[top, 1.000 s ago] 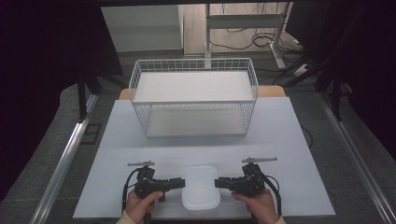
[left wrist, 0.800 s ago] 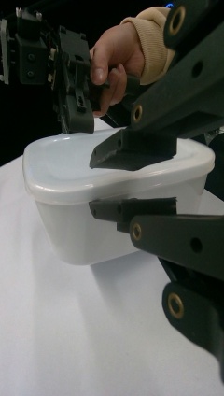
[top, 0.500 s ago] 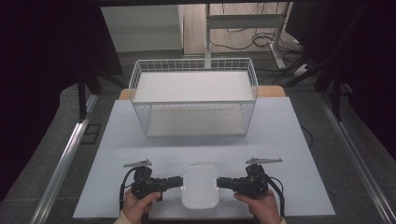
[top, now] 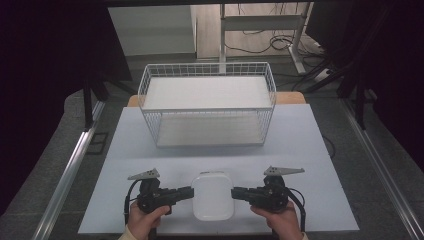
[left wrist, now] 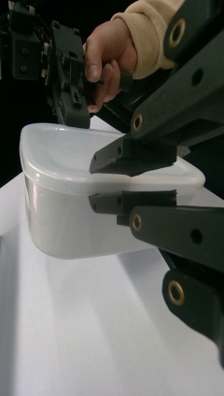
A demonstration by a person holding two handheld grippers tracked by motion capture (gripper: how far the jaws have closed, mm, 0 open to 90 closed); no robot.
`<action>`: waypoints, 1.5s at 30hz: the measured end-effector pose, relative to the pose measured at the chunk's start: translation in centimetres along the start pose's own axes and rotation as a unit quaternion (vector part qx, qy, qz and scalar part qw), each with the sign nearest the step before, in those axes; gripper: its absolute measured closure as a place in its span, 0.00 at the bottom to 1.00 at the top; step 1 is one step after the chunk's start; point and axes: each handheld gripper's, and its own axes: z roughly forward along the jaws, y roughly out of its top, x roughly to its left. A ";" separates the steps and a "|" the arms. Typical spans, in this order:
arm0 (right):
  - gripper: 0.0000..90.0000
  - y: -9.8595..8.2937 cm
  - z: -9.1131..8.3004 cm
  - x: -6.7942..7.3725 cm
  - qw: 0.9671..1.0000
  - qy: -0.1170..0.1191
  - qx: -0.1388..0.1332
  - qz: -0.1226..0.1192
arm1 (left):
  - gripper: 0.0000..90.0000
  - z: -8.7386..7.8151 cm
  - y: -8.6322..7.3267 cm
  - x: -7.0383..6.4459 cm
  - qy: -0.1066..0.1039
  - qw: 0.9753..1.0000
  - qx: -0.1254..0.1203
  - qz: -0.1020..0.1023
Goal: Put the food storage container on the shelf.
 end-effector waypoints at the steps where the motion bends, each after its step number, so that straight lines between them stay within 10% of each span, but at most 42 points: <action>1: 0.90 0.2 0.0 0.1 1.000 0.000 -0.001 -0.003 | 0.89 0.0 0.0 0.0 0.000 1.000 0.000 0.000; 45: 0.90 11.0 -3.2 1.3 0.993 -0.019 -0.065 -0.093 | 0.90 -1.1 11.9 -3.0 0.013 0.993 -0.046 0.103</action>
